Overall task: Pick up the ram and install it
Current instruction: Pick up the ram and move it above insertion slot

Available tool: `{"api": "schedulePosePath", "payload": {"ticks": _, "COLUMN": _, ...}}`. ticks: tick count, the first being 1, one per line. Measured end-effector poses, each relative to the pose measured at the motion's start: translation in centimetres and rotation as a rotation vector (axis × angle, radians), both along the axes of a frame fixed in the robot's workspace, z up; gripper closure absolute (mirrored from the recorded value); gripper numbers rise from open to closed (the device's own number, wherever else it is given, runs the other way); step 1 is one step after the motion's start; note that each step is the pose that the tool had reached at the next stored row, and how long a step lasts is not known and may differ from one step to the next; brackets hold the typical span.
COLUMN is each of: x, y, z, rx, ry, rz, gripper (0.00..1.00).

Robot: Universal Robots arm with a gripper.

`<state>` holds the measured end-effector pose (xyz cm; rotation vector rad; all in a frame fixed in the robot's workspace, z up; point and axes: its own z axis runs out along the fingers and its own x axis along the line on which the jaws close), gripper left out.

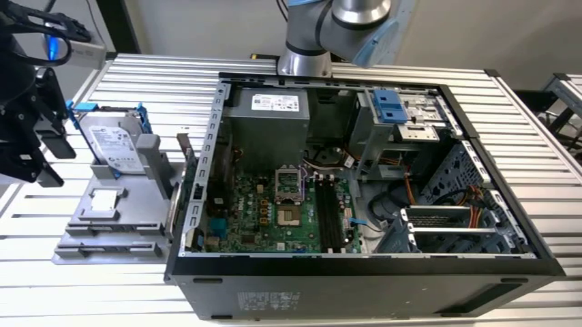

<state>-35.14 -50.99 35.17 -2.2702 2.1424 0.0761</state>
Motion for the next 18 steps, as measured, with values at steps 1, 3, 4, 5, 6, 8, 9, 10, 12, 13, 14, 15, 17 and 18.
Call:
{"api": "schedulePosePath", "payload": {"ticks": 1, "x": 0.0, "y": -0.02, "z": -0.18, "rx": -0.0001, "ry": 0.0, "rz": -0.001, "gripper": 0.0}}
{"api": "schedulePosePath", "payload": {"ticks": 3, "x": 0.03, "y": -0.03, "z": -0.49, "rx": -0.0002, "ry": 0.0, "rz": -0.001, "gripper": 0.0}}
{"api": "schedulePosePath", "payload": {"ticks": 4, "x": 0.05, "y": -0.03, "z": -0.55, "rx": -0.0003, "ry": 0.0001, "rz": -0.002, "gripper": 0.0}}
{"api": "schedulePosePath", "payload": {"ticks": 5, "x": 0.05, "y": -0.03, "z": -0.55, "rx": -0.0004, "ry": 0.0008, "rz": -0.002, "gripper": 0.0}}
{"api": "schedulePosePath", "payload": {"ticks": 6, "x": 0.05, "y": -0.03, "z": -0.55, "rx": -0.0004, "ry": 0.0007, "rz": -0.002, "gripper": 0.0}}
{"api": "schedulePosePath", "payload": {"ticks": 8, "x": 0.05, "y": -0.03, "z": -0.57, "rx": -0.0003, "ry": 0.0007, "rz": -0.002, "gripper": 0.0}}
{"api": "schedulePosePath", "payload": {"ticks": 9, "x": 0.05, "y": -0.03, "z": -0.66, "rx": -0.0001, "ry": 0.0005, "rz": -0.002, "gripper": 0.0}}
{"api": "schedulePosePath", "payload": {"ticks": 10, "x": 0.05, "y": -0.03, "z": -0.8, "rx": -0.0001, "ry": 0.0005, "rz": -0.002, "gripper": 0.0}}
{"api": "schedulePosePath", "payload": {"ticks": 12, "x": 0.05, "y": -0.03, "z": -1.16, "rx": -0.0002, "ry": 0.0006, "rz": -0.003, "gripper": 0.0}}
{"api": "schedulePosePath", "payload": {"ticks": 13, "x": 0.05, "y": -0.03, "z": -1.33, "rx": -0.0003, "ry": 0.0007, "rz": -0.004, "gripper": 0.0}}
{"api": "schedulePosePath", "payload": {"ticks": 14, "x": 0.05, "y": -0.03, "z": -1.51, "rx": -0.0003, "ry": 0.0007, "rz": -0.004, "gripper": 0.0}}
{"api": "schedulePosePath", "payload": {"ticks": 15, "x": 0.05, "y": -0.03, "z": -1.68, "rx": -0.0002, "ry": 0.0006, "rz": -0.005, "gripper": 0.0}}
{"api": "schedulePosePath", "payload": {"ticks": 17, "x": 0.06, "y": -0.03, "z": -1.96, "rx": -0.0002, "ry": 0.0007, "rz": -0.008, "gripper": 0.0}}
{"api": "schedulePosePath", "payload": {"ticks": 18, "x": 0.06, "y": -0.03, "z": -2.09, "rx": -0.0003, "ry": 0.0006, "rz": -0.01, "gripper": 0.0}}
